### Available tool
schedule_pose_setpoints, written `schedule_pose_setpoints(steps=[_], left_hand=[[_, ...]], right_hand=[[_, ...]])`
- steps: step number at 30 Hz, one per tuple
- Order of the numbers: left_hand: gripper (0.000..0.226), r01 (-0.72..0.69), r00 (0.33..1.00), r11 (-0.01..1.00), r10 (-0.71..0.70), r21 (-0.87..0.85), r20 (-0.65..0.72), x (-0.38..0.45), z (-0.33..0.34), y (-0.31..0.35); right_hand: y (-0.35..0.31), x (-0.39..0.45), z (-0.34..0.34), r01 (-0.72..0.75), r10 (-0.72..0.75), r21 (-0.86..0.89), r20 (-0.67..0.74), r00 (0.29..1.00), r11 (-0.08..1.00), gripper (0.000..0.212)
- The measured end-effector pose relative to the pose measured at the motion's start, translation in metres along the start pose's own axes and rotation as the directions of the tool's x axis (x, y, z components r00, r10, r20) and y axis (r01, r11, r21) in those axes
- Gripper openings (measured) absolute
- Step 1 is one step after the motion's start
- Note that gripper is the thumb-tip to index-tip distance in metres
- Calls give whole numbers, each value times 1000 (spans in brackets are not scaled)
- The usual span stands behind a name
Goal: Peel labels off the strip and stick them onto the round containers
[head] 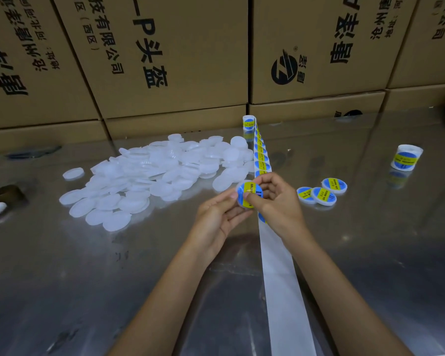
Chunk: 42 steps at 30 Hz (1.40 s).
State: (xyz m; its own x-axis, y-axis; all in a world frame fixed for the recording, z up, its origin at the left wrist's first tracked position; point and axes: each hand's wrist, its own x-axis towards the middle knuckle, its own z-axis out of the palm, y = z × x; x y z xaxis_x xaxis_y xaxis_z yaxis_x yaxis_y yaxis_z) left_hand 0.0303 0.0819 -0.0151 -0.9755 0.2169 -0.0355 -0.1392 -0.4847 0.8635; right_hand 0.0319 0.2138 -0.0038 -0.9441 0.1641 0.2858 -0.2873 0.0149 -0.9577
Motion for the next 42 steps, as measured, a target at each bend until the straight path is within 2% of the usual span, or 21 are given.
schedule_pose_setpoints(steps=[11, 18, 23, 26, 29, 34, 40, 42], left_hand=[[25, -28, 999, 999, 29, -33, 35, 0, -3, -1], [24, -31, 1000, 1000, 31, 1, -2, -3, 1, 0], [23, -54, 998, 999, 54, -2, -33, -3, 1, 1], [21, -45, 998, 993, 39, -109, -59, -1, 0, 2], [21, -31, 999, 980, 28, -198, -17, -2, -1, 2], [27, 8, 998, 965, 7, -262, 59, -4, -1, 5], [30, 18, 998, 979, -6, -203, 61, -5, 1, 4], [30, -4, 1000, 994, 7, -105, 29, -6, 1, 5]], right_hand=[[7, 2, 0, 33, -34, -29, -24, 999, 999, 27], [12, 1, 1, 64, -66, -59, -41, 997, 996, 28], [17, 1, 3, 120, -142, -229, -81, 987, 966, 28], [22, 2, 0, 99, -147, -324, -125, 981, 941, 44], [26, 2, 1, 86, -126, -386, -79, 989, 918, 42], [29, -1, 1, 163, -182, -485, 9, 983, 859, 44], [22, -1, -3, 179, -232, -528, -35, 972, 830, 43], [21, 0, -5, 197, -258, -542, -38, 965, 817, 37]])
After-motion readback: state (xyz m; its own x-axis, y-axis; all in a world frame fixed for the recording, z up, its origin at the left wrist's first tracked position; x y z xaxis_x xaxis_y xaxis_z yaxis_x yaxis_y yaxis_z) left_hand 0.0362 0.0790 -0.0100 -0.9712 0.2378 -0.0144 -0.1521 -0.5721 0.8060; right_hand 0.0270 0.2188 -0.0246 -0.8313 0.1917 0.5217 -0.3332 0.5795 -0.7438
